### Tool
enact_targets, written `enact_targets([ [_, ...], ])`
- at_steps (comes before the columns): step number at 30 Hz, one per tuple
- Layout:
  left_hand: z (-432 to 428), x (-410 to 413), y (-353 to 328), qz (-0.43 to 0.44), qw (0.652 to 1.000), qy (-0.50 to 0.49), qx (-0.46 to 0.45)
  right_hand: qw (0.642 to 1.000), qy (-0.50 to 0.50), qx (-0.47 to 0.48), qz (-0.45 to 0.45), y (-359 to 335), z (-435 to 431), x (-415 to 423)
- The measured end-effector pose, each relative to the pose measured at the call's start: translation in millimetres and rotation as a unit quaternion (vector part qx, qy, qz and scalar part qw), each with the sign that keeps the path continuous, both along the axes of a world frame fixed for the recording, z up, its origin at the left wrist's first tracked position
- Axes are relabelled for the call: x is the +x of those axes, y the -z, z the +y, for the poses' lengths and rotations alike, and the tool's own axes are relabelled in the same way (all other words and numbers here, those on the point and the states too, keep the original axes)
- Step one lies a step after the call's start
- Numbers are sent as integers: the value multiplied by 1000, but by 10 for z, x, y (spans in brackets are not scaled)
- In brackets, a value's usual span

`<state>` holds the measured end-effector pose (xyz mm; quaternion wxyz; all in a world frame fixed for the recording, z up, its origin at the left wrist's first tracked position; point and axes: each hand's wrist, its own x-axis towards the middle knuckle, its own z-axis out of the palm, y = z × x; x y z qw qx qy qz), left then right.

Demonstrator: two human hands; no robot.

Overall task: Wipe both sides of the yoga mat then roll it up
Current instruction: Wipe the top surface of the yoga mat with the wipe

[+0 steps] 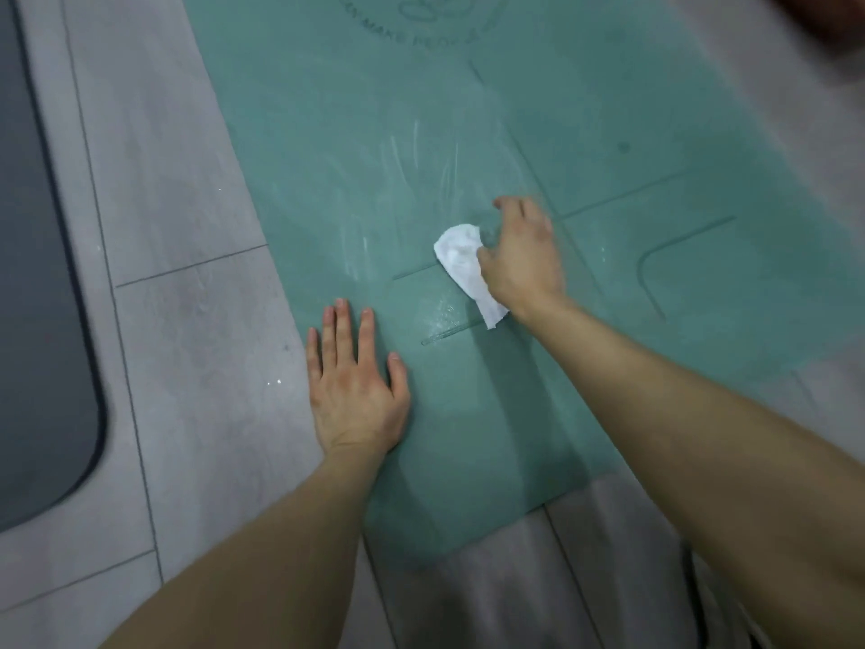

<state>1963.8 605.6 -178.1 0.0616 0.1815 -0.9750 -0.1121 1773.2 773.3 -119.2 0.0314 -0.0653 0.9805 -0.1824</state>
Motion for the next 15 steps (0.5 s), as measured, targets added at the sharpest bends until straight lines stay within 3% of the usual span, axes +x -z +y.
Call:
enact_targets([
  [2,10,-1,9,9,1000,-5,-12,994,-106,4,2,262,-77,195],
  [4,7,17,15,20,1000,-4,-15,980,-181,76,16,528,-106,354],
  [10,-6,6,28,41,999,-7,-17,960,-258,86,61,575,-51,367],
  [14,-39,-2,34,44,999,4,-17,870,-475,119,54,462,-14,369],
  [15,-42,3,37,42,999,3,-18,860,-490,130,55,429,47,214],
])
